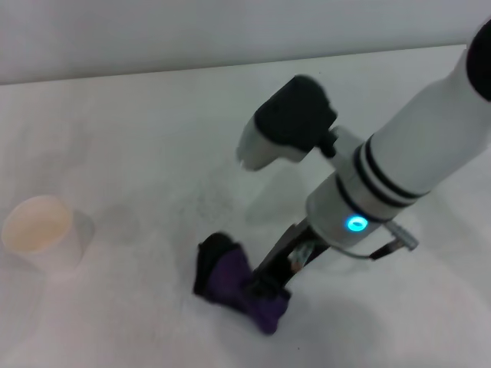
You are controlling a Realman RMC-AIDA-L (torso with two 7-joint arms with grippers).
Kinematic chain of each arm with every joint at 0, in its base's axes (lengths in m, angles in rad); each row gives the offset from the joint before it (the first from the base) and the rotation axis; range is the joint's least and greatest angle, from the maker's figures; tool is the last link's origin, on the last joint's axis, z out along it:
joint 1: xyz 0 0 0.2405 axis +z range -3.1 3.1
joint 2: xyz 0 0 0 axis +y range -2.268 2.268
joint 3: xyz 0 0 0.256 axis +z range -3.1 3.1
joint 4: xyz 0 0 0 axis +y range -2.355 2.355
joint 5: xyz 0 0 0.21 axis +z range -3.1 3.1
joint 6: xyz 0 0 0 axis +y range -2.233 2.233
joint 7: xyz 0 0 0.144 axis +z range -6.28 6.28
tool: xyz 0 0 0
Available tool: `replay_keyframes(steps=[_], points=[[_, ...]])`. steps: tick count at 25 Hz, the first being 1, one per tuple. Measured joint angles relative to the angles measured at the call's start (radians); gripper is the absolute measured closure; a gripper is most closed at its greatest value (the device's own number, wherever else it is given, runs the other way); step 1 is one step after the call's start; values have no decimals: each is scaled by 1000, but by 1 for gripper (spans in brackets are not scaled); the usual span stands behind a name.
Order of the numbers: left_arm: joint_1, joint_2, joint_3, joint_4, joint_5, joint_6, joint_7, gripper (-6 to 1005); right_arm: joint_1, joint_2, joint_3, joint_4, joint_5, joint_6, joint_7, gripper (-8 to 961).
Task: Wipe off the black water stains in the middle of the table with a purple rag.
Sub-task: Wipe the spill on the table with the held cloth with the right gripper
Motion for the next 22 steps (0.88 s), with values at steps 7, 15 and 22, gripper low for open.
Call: replay_keyframes(steps=[7,15,22], points=[[13,-2,4,-7,33,0,0,107,65,4,-123,42,67,-95,-11,853],[52,-9,4,-1,43,-13,0,107,151,0,-130,145,-3,-194,20,852],[70,-7,1,-4,43,-15,0,107,131,-4,-27,129,-247,-144,106,853]])
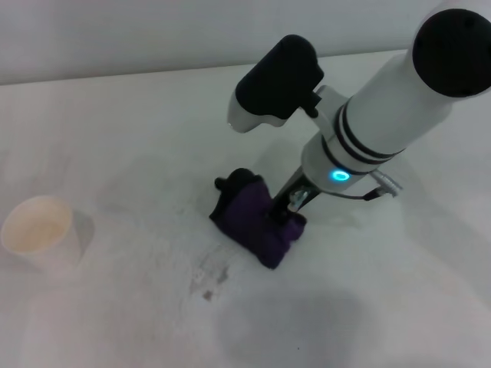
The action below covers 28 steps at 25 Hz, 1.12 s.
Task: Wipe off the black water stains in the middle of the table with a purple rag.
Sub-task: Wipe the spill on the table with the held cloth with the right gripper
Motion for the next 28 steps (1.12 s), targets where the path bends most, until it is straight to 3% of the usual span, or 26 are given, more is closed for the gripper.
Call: replay_keyframes(steps=[5,9,13,18,22,28], points=[[0,0,1,3,0,0,0,107,-2,8,-52,15,36,8,-7,855],[-7,-2,3,2,0,1,0,107,17,9,-143,25,187,-13,-49,856],[-13,-3,3,3,0,-9,0,106,52,9,-208,76,342,-67,-114,857],[-9,-7,7,-7,4,-52,0,106,113,9,-291,161,409,-142,-129,859],[18,-9,8,-10,8,-75,0,106,113,4,-255,154,359,-134,-121,860],[47,-8,8,-16,9,-88,-1,106,50,3,-88,85,140,-40,-102,861]])
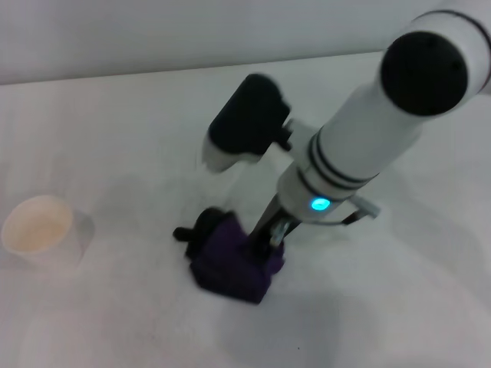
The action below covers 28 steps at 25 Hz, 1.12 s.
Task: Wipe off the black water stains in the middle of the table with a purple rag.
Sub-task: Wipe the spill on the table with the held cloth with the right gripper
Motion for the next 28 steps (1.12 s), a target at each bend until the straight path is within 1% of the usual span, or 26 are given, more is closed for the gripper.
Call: replay_keyframes(steps=[3,6,8,10,14,20,25,28], points=[[2,0,0,-7,0,-6,0,106,-17,-2,58,-9,-98,17,20,862],[2,0,0,-7,0,-6,0,106,-21,-3,73,-5,-209,23,74,862],[-1,0,-1,-8,0,-5,0,106,-29,-1,73,-20,-242,30,92,862],[-5,0,-1,-8,0,0,0,106,-38,2,66,-42,-238,38,92,862],[-12,0,-1,-8,0,3,1,106,-37,6,-6,-70,-149,44,85,862],[-20,-1,14,-8,0,0,-2,106,17,6,-154,-58,12,-9,72,862],[-30,-2,24,-31,0,-4,0,107,50,6,-175,-27,188,-33,-47,861],[-29,-2,25,-33,0,-6,-1,107,87,6,-194,7,224,-62,-65,861]])
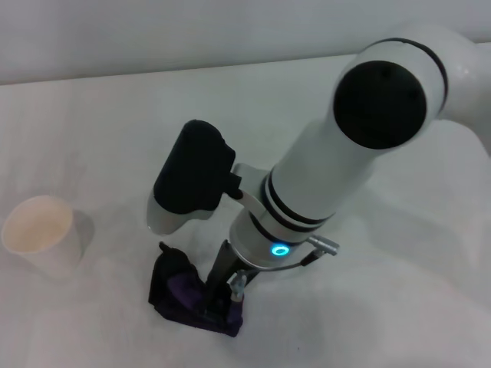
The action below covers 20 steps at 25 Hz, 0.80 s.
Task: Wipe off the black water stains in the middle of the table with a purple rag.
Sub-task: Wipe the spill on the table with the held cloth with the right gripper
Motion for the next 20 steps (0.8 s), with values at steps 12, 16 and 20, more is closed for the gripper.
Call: replay_keyframes(steps=[12,16,20], points=[[6,-1,11,0,0,0,2,107,-83,-11,269,-7,-224,63,-8,861],[2,0,11,0,0,1,2,107,-162,-14,430,-56,-363,156,-22,861],[-10,2,6,0,-4,1,2,107,-218,-16,572,-72,-464,235,-47,862]])
